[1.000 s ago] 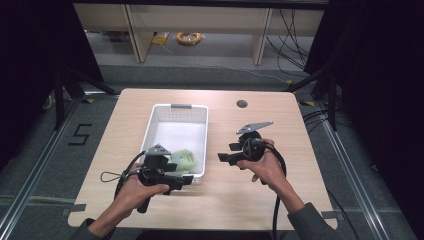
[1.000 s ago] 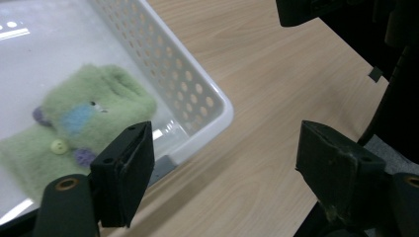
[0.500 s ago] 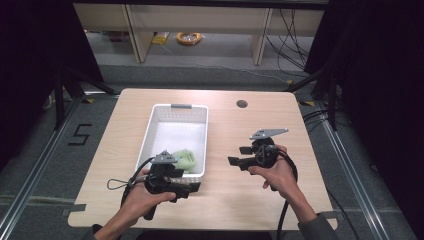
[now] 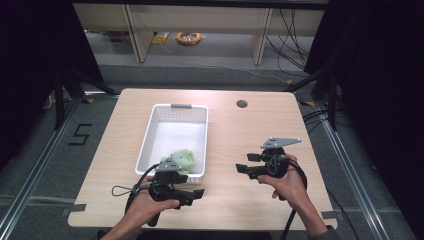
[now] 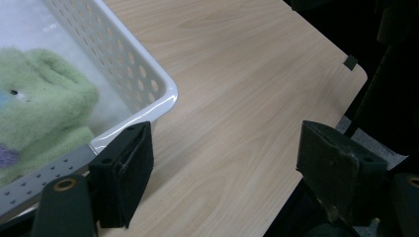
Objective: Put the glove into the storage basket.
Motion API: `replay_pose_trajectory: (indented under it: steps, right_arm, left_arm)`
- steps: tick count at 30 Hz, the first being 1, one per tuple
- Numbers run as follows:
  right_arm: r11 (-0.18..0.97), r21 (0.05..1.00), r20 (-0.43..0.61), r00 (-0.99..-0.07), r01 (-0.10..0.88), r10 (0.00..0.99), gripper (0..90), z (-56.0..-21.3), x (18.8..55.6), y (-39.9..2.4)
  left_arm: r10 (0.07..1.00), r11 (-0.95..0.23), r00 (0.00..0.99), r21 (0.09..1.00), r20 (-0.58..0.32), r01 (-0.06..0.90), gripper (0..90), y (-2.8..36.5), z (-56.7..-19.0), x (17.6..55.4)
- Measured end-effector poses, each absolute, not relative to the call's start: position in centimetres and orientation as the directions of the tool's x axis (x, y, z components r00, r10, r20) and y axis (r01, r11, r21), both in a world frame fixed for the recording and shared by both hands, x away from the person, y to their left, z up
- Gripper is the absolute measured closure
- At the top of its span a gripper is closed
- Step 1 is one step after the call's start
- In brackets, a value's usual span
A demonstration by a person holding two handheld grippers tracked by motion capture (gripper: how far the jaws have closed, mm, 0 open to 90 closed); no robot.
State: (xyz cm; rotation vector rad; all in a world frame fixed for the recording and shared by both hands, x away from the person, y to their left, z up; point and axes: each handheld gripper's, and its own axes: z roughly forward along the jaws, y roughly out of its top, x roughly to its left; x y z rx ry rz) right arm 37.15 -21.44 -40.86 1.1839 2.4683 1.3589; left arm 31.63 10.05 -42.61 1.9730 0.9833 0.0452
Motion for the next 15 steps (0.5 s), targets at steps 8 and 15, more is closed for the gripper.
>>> replay_pose_trajectory:
  steps: [8,15]
  right_arm:
    - [0.304,0.769,0.254,-0.704,0.563,0.663,34.9,-41.5,36.3,-22.3]
    - [0.287,0.760,0.283,-0.694,0.584,0.662,34.8,-42.3,35.4,-22.6]
  left_arm:
    - [0.648,-0.279,0.684,0.731,-0.335,0.623,21.7,9.8,-43.3,31.4]
    - [0.647,-0.286,0.691,0.738,-0.323,0.612,21.7,9.6,-43.5,31.2]
